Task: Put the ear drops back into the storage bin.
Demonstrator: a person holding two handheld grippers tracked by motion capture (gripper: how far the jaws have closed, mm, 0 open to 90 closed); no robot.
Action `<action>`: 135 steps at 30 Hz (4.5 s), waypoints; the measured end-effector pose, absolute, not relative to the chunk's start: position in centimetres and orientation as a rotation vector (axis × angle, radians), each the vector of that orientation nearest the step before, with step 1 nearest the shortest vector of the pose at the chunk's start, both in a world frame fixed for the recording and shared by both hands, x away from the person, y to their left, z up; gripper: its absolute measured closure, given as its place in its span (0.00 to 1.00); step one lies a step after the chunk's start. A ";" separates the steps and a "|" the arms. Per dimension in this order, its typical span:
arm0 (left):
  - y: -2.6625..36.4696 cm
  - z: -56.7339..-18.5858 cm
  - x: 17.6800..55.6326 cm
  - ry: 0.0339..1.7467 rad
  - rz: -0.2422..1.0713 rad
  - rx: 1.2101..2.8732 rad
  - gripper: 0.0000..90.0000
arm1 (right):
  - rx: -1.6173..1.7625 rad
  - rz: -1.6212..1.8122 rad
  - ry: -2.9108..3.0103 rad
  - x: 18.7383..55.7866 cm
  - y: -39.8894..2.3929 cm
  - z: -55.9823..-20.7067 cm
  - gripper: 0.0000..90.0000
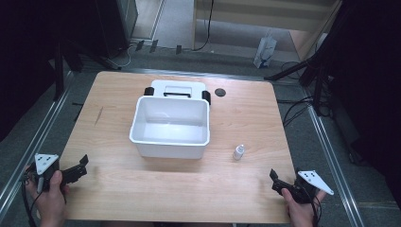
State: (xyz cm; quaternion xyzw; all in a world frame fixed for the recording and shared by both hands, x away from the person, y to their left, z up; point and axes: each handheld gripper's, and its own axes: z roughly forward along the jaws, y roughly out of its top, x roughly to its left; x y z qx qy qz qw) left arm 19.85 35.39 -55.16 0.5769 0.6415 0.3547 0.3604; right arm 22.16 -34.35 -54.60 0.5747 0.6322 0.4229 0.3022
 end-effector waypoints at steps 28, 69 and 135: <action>35.6 -55.2 19.9 1.661 0.885 1.476 0.00 | 1.360 0.746 2.230 24.7 -33.0 -49.4 0.00; 35.4 -55.2 20.2 1.679 0.882 1.497 0.00 | 1.037 0.181 2.735 31.6 -20.6 -43.7 0.35; 35.5 -55.2 20.3 1.679 0.858 1.509 0.00 | 1.018 0.260 2.779 36.6 -17.7 -42.5 0.80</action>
